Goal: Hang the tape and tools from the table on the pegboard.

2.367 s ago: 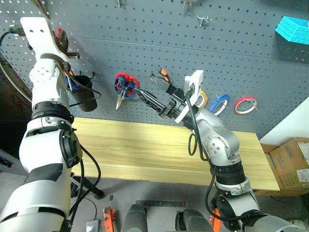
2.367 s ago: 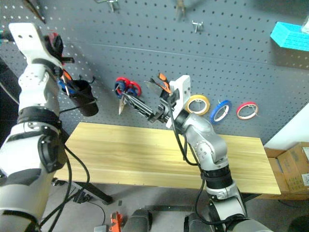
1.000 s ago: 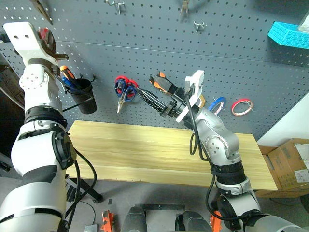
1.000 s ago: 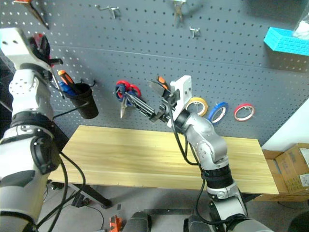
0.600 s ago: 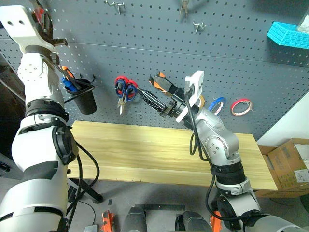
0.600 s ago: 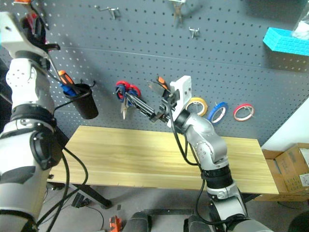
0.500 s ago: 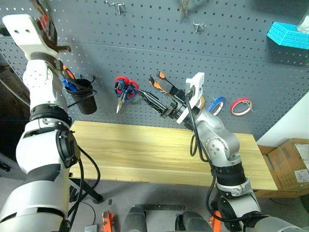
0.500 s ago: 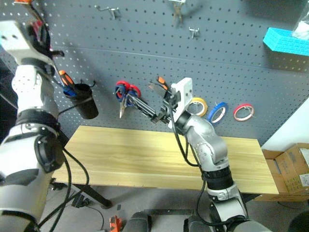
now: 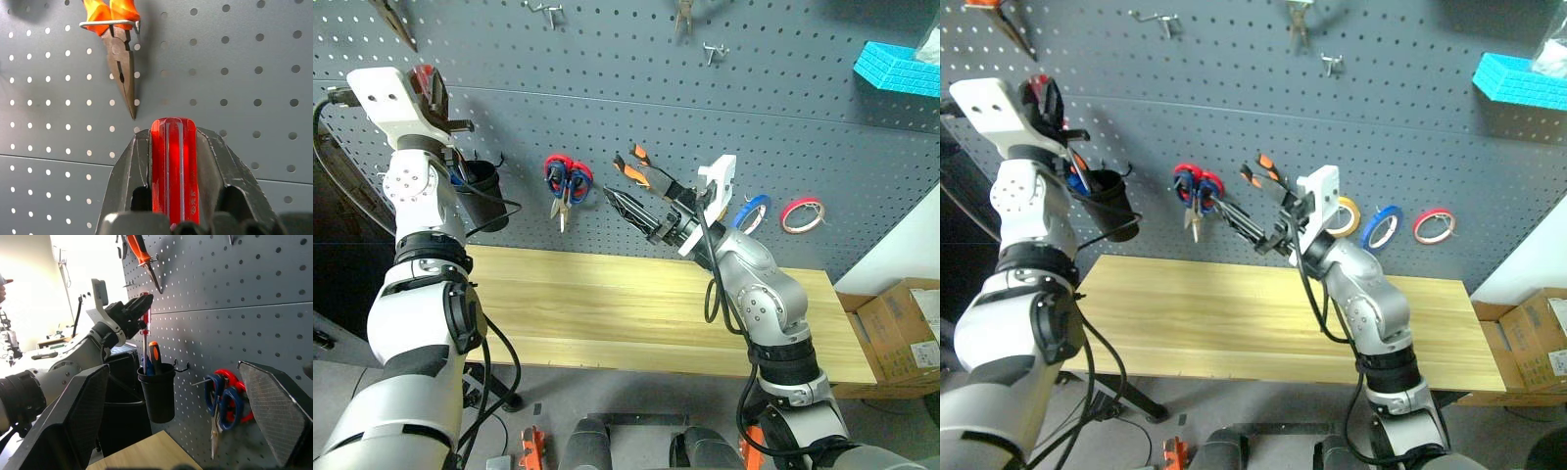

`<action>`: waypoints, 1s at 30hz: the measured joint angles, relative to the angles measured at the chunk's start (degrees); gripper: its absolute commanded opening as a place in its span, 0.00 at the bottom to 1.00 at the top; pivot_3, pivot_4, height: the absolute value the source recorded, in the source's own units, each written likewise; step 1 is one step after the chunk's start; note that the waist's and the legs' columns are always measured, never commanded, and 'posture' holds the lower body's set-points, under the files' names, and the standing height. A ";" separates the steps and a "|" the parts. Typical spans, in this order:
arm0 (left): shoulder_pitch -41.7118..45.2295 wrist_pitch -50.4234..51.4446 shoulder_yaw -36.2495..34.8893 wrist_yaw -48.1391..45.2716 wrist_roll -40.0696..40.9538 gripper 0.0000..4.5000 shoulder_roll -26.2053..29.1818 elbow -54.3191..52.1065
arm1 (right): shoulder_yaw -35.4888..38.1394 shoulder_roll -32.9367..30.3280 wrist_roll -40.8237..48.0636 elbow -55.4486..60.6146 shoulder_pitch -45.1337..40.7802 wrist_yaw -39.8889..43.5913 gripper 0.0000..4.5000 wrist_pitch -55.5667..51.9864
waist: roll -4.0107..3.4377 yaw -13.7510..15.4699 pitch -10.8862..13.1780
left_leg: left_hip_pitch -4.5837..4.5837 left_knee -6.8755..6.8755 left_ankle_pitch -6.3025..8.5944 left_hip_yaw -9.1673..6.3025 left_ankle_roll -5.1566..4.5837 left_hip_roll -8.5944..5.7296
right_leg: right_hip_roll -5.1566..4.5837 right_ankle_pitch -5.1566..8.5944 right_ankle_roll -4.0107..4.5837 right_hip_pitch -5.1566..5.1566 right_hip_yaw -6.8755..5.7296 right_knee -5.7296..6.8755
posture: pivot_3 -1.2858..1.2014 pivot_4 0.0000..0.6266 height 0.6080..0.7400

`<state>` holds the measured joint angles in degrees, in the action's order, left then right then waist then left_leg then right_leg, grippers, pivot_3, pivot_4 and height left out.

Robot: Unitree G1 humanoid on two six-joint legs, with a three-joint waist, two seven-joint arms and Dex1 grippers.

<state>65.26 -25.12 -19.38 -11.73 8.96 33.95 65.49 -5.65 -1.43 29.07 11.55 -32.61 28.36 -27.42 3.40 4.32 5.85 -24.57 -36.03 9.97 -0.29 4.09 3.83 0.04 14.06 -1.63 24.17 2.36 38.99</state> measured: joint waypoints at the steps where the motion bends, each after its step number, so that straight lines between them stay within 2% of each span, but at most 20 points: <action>1: -0.29 0.26 0.00 0.16 0.00 0.19 -0.20 -0.49 | -0.02 -0.04 0.10 0.04 0.00 0.01 1.00 -0.11 | -0.06 -0.06 0.04 | 0.01 0.00 0.00 0.00 0.00 0.00 | 0.00 0.00 0.00 -0.01 0.02 -0.01 | 0.57 0.19 1.00; 8: -8.34 3.20 -0.34 2.60 0.28 0.19 -1.94 -6.09 | -0.07 -1.44 0.28 0.82 0.10 0.16 1.00 -0.70 | -0.56 -1.28 0.36 | 0.11 0.04 0.00 0.04 -0.01 0.00 | 0.00 0.02 0.01 -0.07 0.07 -0.01 | 0.56 0.20 1.00; 16: -17.67 8.57 -1.34 5.97 2.14 0.19 -3.99 -16.84 | -0.49 -2.17 0.49 2.43 1.45 0.16 1.00 -2.10 | -0.71 -1.99 0.74 | 0.11 0.04 0.00 0.03 -0.01 0.01 | 0.00 0.13 -0.19 -0.08 0.08 -0.02 | 0.57 0.22 1.00; 22: -22.08 12.65 -1.42 7.93 2.77 0.19 -4.29 -24.89 | -1.22 -2.27 0.53 3.01 1.91 0.34 1.00 -2.96 | -0.99 -2.12 0.96 | 0.17 0.06 0.00 0.04 -0.01 0.01 | 0.00 0.19 -0.25 -0.10 0.11 -0.03 | 0.57 0.23 1.00; 30: -23.71 15.89 -1.52 8.99 3.37 0.19 -4.87 -29.08 | -1.36 -2.27 0.54 3.01 1.91 0.64 1.00 -3.10 | -1.09 -2.13 1.10 | 0.18 0.07 0.01 0.05 -0.02 0.01 | 0.00 0.21 -0.26 -0.11 0.11 -0.05 | 0.57 0.23 1.00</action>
<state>41.55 -9.23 -20.90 -2.74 12.33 29.08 36.40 -7.01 -3.70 29.61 14.55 -30.70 29.00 -30.52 2.31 2.20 6.96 -24.39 -35.96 9.98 -0.24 4.08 3.83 0.04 14.27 -1.88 24.07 2.47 38.94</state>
